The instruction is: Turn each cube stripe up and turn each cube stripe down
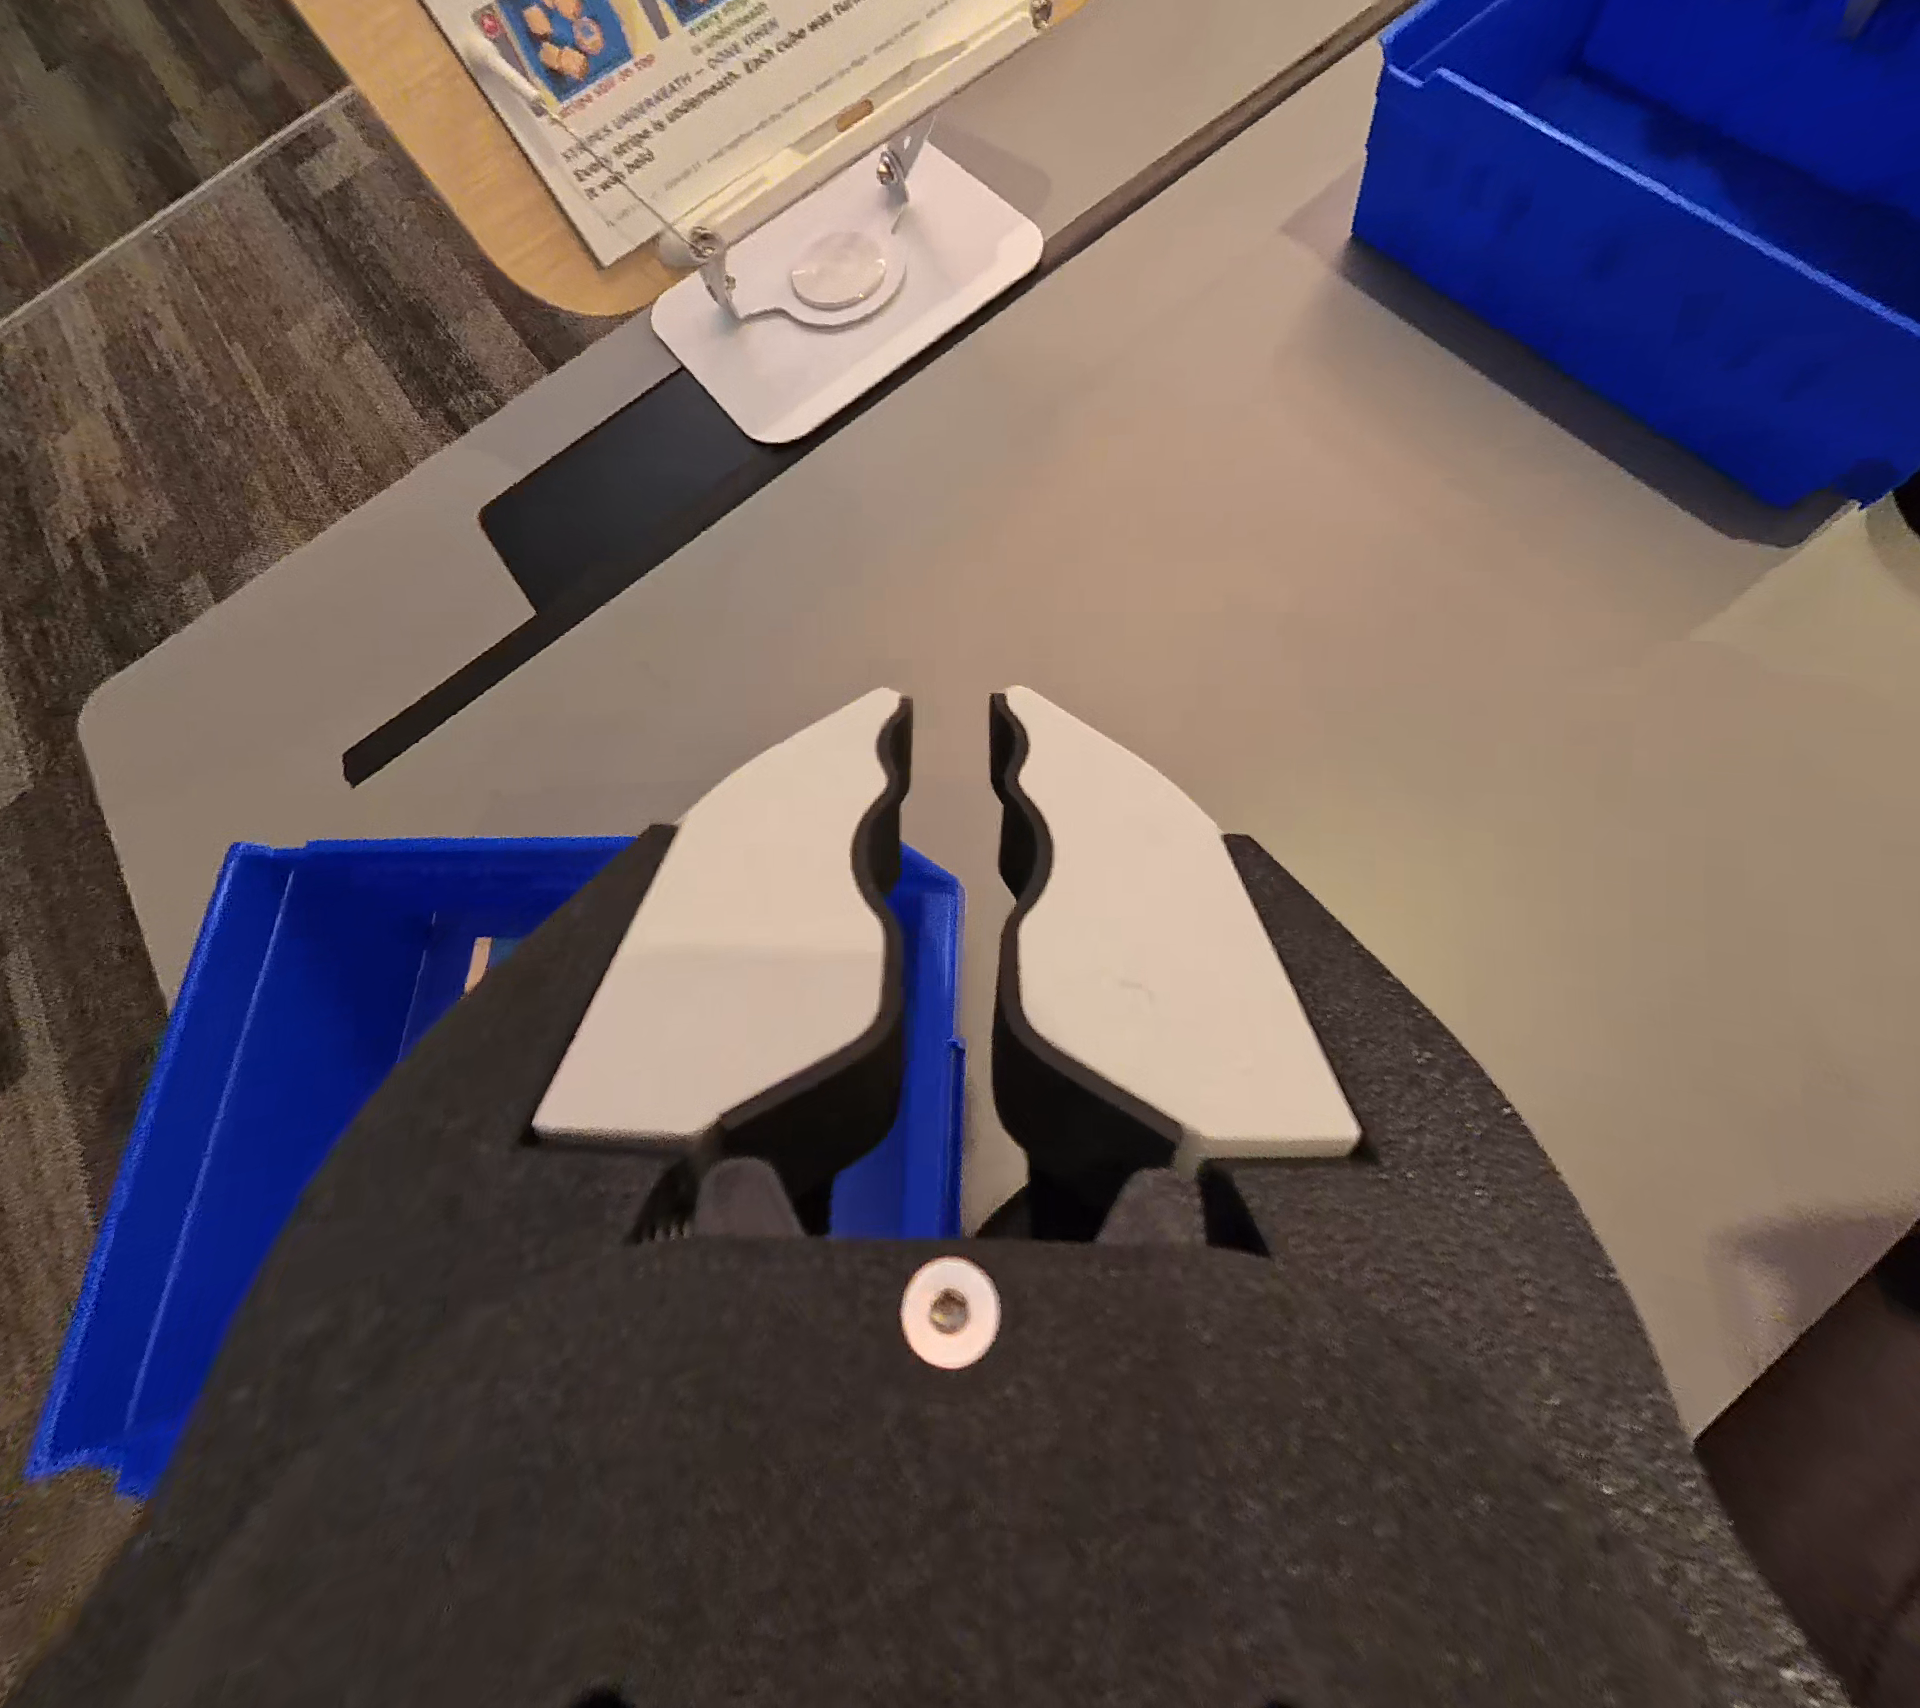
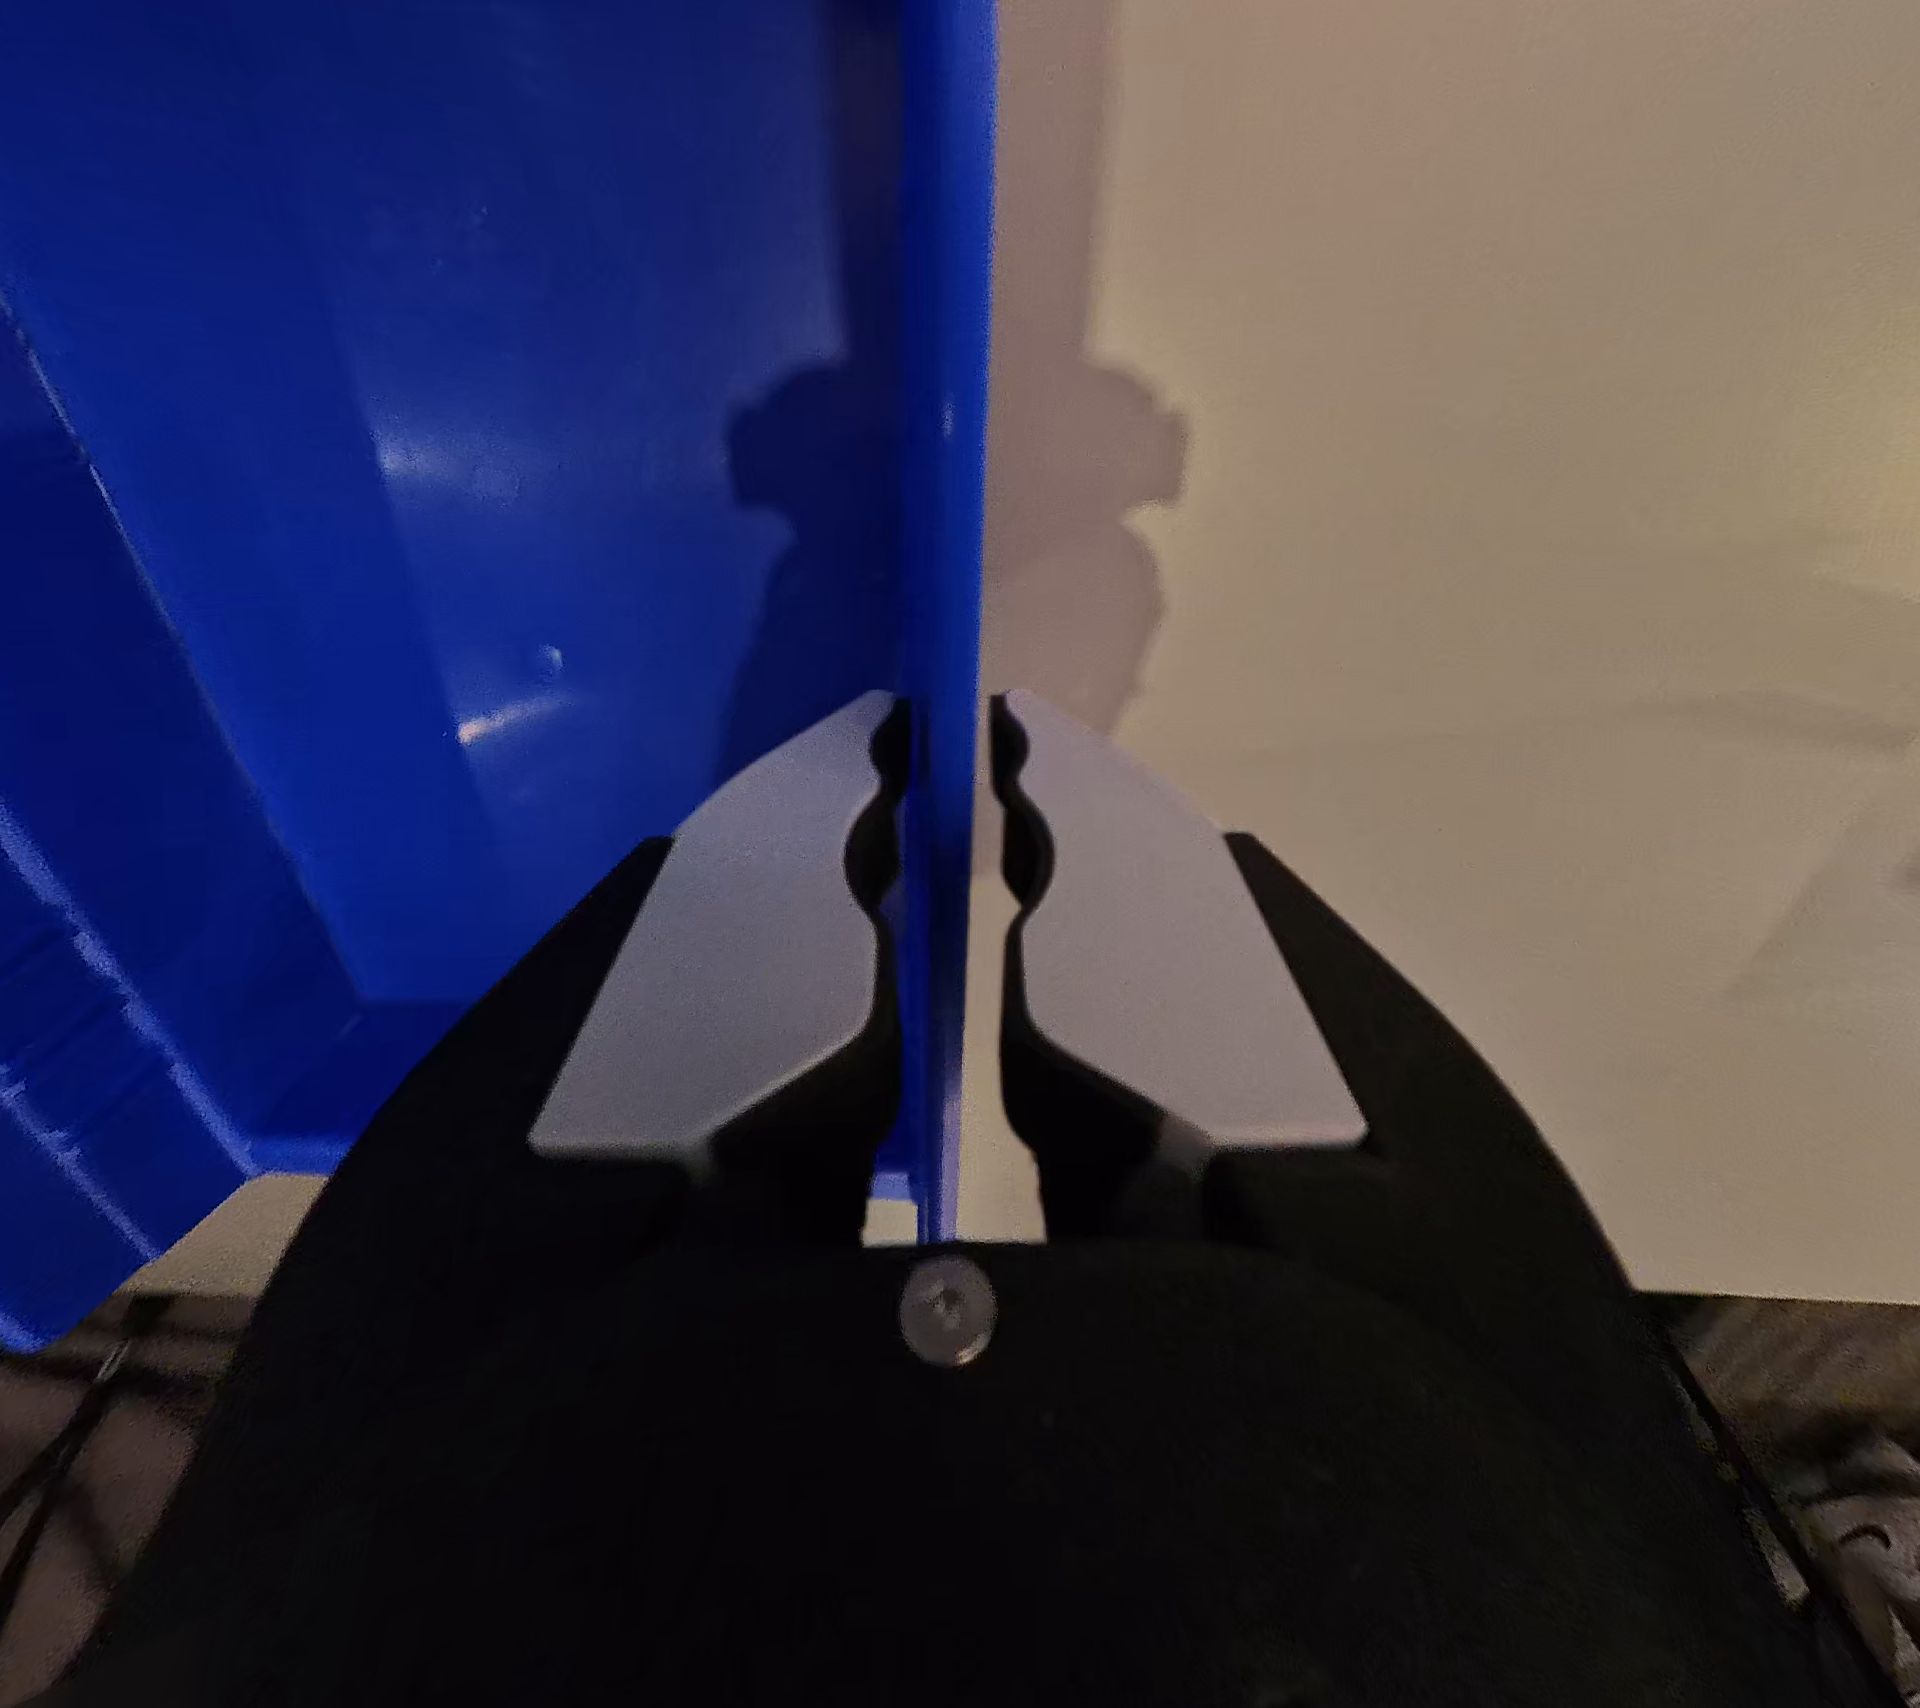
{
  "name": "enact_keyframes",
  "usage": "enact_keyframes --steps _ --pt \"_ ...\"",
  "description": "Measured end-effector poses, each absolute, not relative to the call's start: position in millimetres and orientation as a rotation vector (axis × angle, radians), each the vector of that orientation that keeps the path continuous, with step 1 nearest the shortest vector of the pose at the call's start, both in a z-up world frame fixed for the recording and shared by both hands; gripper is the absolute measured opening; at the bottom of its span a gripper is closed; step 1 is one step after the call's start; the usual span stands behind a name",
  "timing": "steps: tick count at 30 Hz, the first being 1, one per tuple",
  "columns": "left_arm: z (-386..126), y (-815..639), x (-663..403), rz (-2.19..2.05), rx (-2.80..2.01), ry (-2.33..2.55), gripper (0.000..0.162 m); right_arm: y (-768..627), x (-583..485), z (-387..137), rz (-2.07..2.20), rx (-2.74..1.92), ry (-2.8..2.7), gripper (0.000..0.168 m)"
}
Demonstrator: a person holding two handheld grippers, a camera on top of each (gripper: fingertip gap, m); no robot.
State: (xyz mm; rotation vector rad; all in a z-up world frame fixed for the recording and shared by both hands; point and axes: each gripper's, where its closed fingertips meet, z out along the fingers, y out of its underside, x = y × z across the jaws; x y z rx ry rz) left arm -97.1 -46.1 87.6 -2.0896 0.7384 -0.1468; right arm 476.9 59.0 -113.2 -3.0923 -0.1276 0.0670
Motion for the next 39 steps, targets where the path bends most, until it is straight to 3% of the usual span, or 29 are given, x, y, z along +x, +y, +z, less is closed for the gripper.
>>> enact_keyframes --steps 3,6,10,11,16,25,35,39 --pt "107.5 -48.7 -115.7 -0.127 -2.032 0.647 0.023 71.0 482.7 -94.5 0.04 -2.934 -0.112 0.029" --pt "123.5 -48.5 -163.5 0.016 -1.972 0.438 0.05 75.9 501.2 -54.1 -0.003 -2.746 -0.025 0.039" --pt "99.1 -65.8 -260.2 0.343 -2.038 0.151 0.085 77.1 520.3 24.9 0.096 -2.357 0.085 0.037" --pt "86.9 -70.9 -278.8 0.369 -2.073 0.092 0.086 72.4 521.6 39.3 0.137 -2.289 0.097 0.038" --pt "48.5 -85.0 -331.2 0.277 -2.092 -0.169 0.063 61.7 520.8 78.7 0.322 -2.031 0.099 0.036" --pt "-31.2 -95.3 -361.9 0.057 -2.418 -0.544 0.07 72.2 504.3 87.7 0.399 -1.919 -0.036 0.029" --pt "-86.7 -96.5 -352.7 -0.146 -2.611 -0.774 0.061 79.5 459.3 57.0 0.478 -2.075 -0.293 0.03" --pt "-91.1 -93.0 -354.0 -0.15 -2.628 -0.738 0.024 81.0 447.4 57.0 0.483 -2.081 -0.339 0.03"
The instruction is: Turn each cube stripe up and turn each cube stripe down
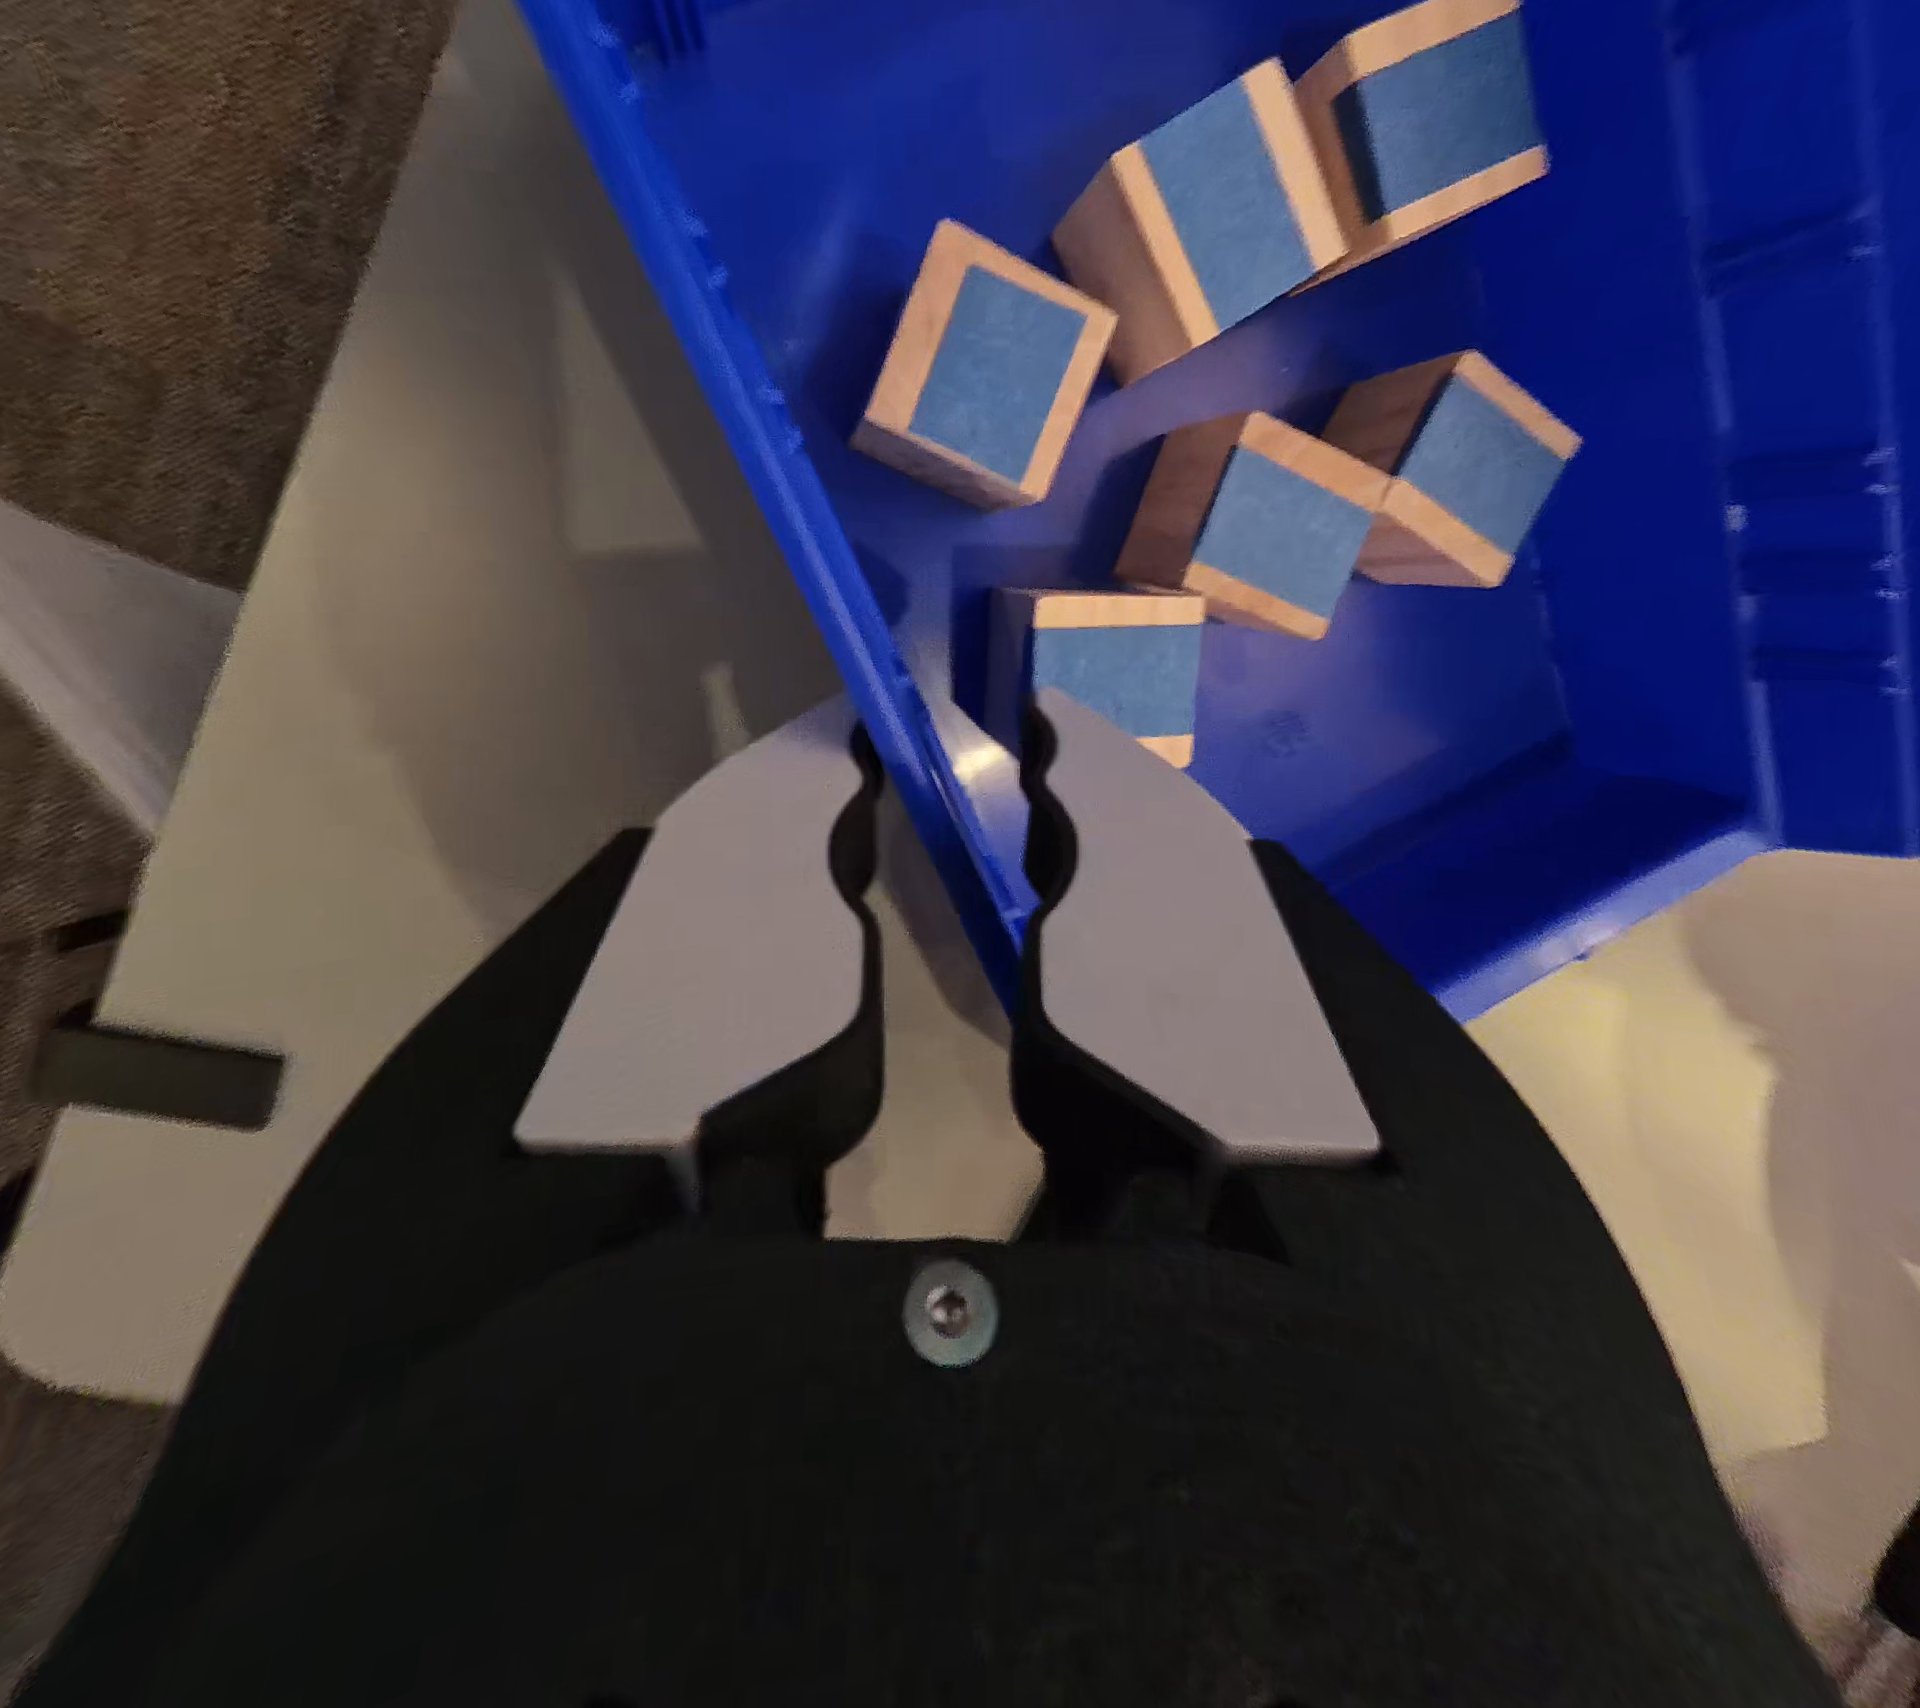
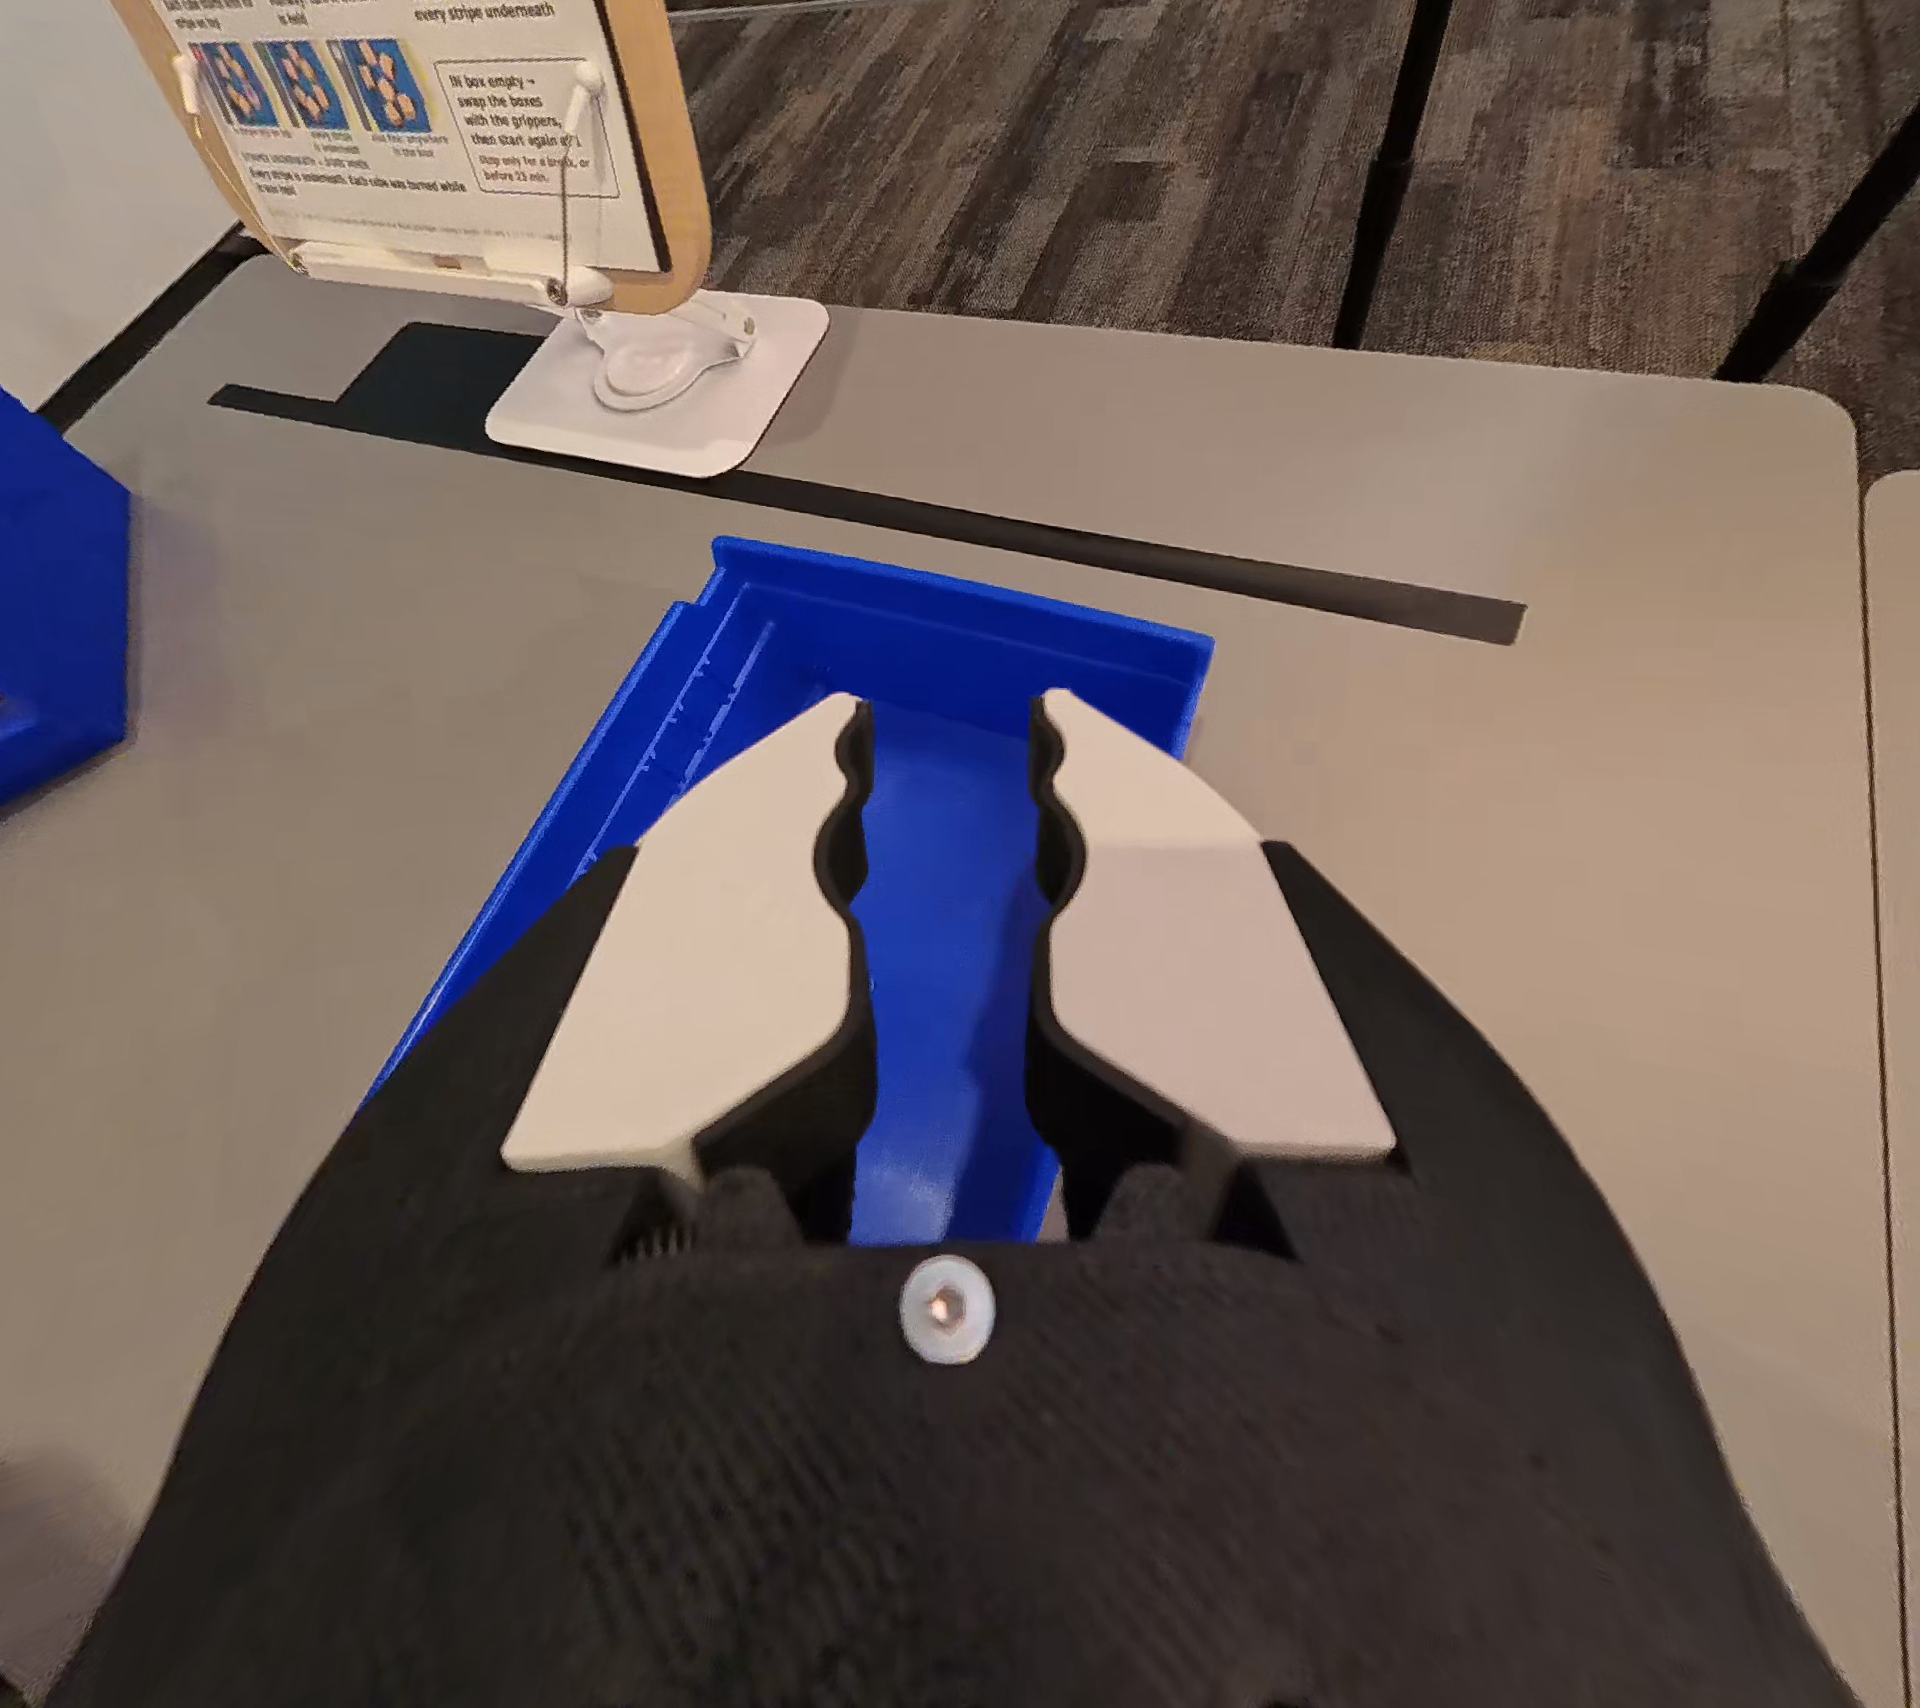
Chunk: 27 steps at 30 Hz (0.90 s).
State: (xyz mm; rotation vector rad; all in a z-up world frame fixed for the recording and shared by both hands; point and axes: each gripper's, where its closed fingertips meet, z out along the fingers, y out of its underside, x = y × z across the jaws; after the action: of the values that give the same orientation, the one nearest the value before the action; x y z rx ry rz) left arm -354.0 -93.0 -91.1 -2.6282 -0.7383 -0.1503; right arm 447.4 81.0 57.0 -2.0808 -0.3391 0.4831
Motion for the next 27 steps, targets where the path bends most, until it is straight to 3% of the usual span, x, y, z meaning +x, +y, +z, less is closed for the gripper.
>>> enact_keyframes --steps 6,27 --pt "-92.5 -88.2 -356.2 -0.086 -2.738 -0.637 0.022 80.8 441.4 50.2 0.458 -2.122 -0.383 0.03" --pt "-96.4 15.2 -294.2 0.214 -2.89 0.374 0.018 94.1 429.3 35.7 0.287 -2.193 -0.451 0.029"
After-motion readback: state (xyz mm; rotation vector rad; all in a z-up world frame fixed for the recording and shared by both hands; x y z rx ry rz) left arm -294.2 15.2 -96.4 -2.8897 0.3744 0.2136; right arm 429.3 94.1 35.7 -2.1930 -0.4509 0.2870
